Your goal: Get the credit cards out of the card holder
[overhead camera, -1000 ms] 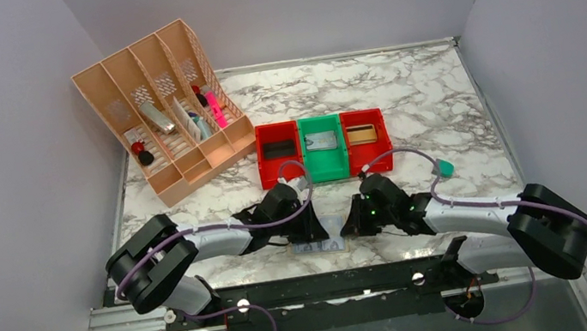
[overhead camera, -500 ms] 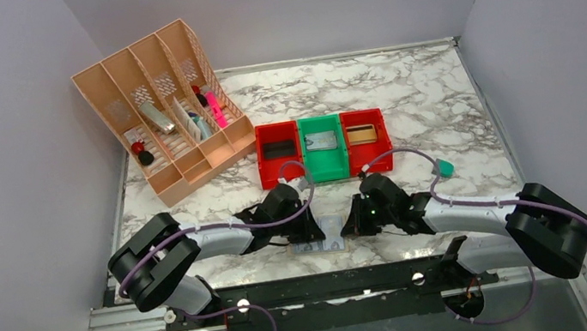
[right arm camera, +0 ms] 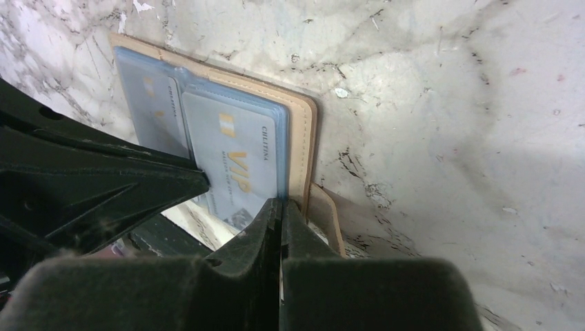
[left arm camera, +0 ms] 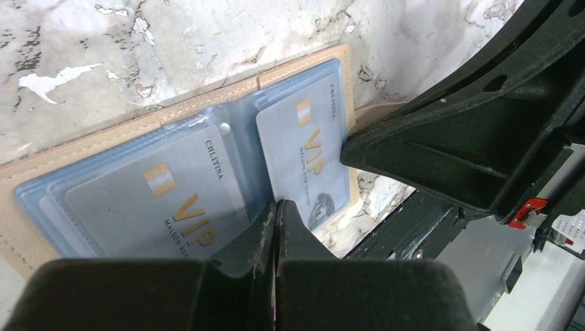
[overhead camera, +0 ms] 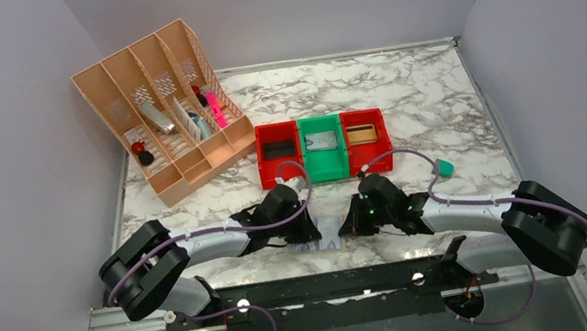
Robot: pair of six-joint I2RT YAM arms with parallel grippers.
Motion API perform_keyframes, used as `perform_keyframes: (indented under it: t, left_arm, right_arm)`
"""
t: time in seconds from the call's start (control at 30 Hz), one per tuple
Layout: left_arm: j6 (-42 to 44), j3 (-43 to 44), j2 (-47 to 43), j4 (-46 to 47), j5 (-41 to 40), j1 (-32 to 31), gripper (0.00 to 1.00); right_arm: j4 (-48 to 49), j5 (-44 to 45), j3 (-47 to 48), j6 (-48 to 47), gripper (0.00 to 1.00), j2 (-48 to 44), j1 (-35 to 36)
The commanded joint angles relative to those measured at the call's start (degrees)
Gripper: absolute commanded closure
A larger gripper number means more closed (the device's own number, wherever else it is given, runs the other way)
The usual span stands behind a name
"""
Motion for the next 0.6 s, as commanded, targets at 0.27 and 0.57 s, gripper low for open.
perform_keyframes:
  t: [0.27, 0.57]
  left_arm:
    - [2.3, 1.2, -3.6, -5.9, -4.7, -0.4, 1.0]
    - [2.8, 1.6, -5.1, -8.4, -6.6, -0.4, 1.0]
  right_arm:
    - [-5.7, 5.6, -2.4, -0.6, 0.96, 2.1, 0.4]
    - [-5.4, 5.4, -1.6, -1.4, 0.96, 1.8, 0.4]
